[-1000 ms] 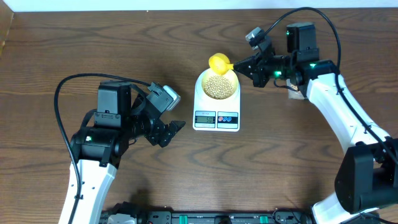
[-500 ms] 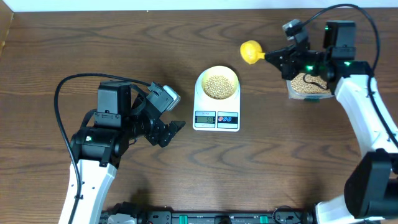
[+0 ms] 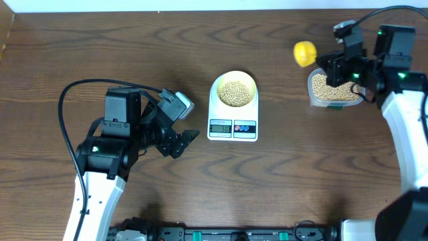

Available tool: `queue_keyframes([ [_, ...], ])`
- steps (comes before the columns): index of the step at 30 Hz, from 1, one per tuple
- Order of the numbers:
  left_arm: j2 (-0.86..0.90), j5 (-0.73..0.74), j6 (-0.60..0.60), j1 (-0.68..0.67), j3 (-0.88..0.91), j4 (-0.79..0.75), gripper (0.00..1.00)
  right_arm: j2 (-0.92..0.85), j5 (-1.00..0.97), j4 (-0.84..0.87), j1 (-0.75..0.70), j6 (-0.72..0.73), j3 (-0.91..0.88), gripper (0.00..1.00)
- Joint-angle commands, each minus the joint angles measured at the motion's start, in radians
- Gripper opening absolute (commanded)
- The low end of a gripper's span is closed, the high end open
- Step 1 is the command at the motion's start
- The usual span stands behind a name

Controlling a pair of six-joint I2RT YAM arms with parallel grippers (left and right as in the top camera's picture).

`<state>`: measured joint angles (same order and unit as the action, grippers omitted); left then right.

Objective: Scoop item into bowl and weigh 50g on scale
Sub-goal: 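Carry the scoop right over the tub and tip the soybeans back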

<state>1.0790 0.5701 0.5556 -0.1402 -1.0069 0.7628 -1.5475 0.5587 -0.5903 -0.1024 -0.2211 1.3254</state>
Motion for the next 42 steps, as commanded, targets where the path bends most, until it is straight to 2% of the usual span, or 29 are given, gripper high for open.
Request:
queue_keyframes([
  [1,0.000,0.001,0.013,0.004,0.004,0.003,0.84,0.070,-0.116,-0.037,-0.013,-0.040,0.002,0.01],
  [6,0.000,0.001,0.013,0.004,0.004,0.003,0.85,0.122,-0.187,-0.144,-0.015,-0.107,0.002,0.01],
  [10,0.000,0.001,0.013,0.004,0.004,0.003,0.84,0.146,-0.347,-0.232,-0.015,-0.126,0.002,0.01],
  [15,0.000,0.001,0.013,0.004,0.004,0.003,0.85,0.149,-0.496,-0.262,-0.015,-0.124,0.002,0.01],
  [29,0.000,0.001,0.013,0.004,0.004,0.003,0.84,0.149,-0.544,-0.235,-0.014,-0.119,0.002,0.01],
  [34,0.000,0.001,0.013,0.004,0.004,0.003,0.85,0.144,-0.519,-0.229,-0.014,-0.046,0.002,0.01],
  [42,0.000,0.001,0.013,0.004,0.004,0.003,0.85,0.064,-0.519,-0.219,-0.015,0.191,0.002,0.02],
])
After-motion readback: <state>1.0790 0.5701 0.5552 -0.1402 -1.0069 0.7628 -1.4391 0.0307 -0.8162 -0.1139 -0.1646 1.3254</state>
